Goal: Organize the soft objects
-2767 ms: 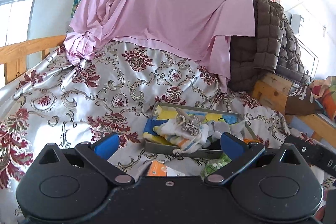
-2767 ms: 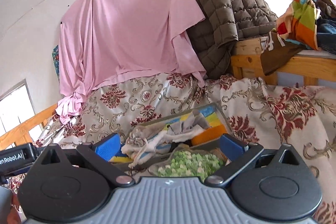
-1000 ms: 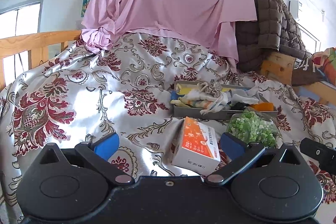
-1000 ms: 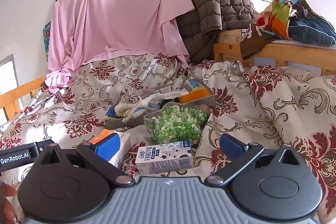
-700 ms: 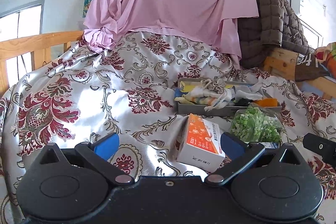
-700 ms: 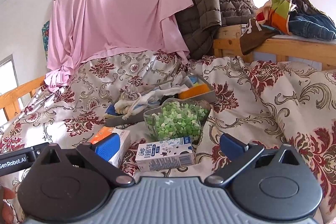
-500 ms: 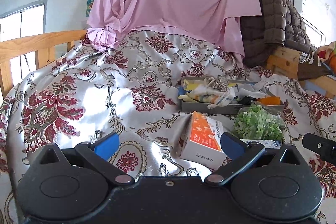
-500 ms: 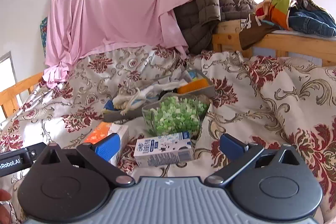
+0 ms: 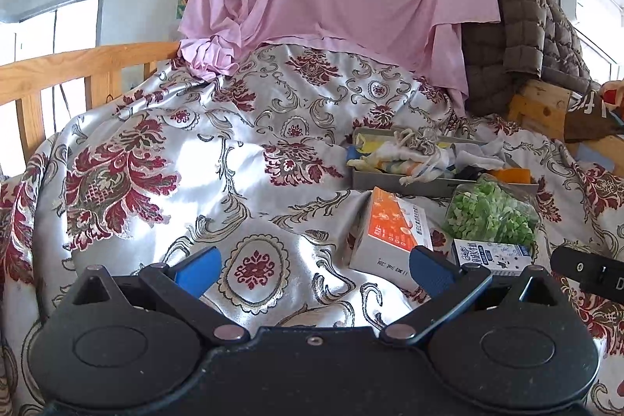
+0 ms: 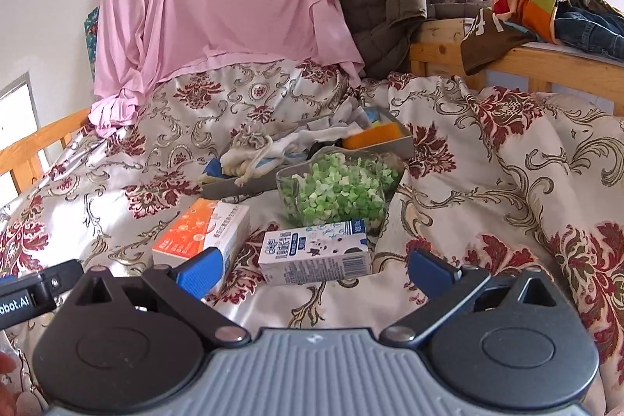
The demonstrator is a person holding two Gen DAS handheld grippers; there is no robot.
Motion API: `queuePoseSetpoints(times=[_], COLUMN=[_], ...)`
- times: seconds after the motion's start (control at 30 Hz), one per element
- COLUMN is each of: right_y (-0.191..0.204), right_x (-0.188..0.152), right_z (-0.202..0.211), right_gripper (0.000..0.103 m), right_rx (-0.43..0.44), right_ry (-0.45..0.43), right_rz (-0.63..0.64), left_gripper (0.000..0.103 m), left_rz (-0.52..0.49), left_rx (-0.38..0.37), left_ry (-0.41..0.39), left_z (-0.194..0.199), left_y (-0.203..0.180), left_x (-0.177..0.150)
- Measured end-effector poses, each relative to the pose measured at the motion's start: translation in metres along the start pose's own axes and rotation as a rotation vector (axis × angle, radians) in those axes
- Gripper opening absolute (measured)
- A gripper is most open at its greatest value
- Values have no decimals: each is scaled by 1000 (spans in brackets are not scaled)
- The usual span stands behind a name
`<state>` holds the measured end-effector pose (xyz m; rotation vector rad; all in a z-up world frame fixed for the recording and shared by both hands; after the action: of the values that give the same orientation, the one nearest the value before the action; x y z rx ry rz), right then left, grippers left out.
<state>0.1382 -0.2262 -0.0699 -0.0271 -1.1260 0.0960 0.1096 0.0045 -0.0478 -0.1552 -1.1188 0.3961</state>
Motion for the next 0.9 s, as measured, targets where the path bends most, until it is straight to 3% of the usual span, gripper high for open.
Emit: queuePoseSetpoints(times=[0.9], right_y=[1], right_x=[-3], right_z=[1], right_gripper=[103], right_rx=[9], right_ry=[19], right_rz=[15], left_gripper=[102], left_rz=[-20], left_rx=[5], left_ry=[-15], left_z=[9], left_y=[-2], left_x=[-1])
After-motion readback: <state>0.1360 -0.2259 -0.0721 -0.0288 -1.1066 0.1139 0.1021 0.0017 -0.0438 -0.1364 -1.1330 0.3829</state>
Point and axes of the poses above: each gripper's, at about its wrist camera, not at the fingertips, and z roughly against the way its jaws point, y to its left, x to its top, the point moved 6 cm from there along -z, roughly the way its jaws point, and after that the axes turned 14 degrees about z, right-handed, at the moved point
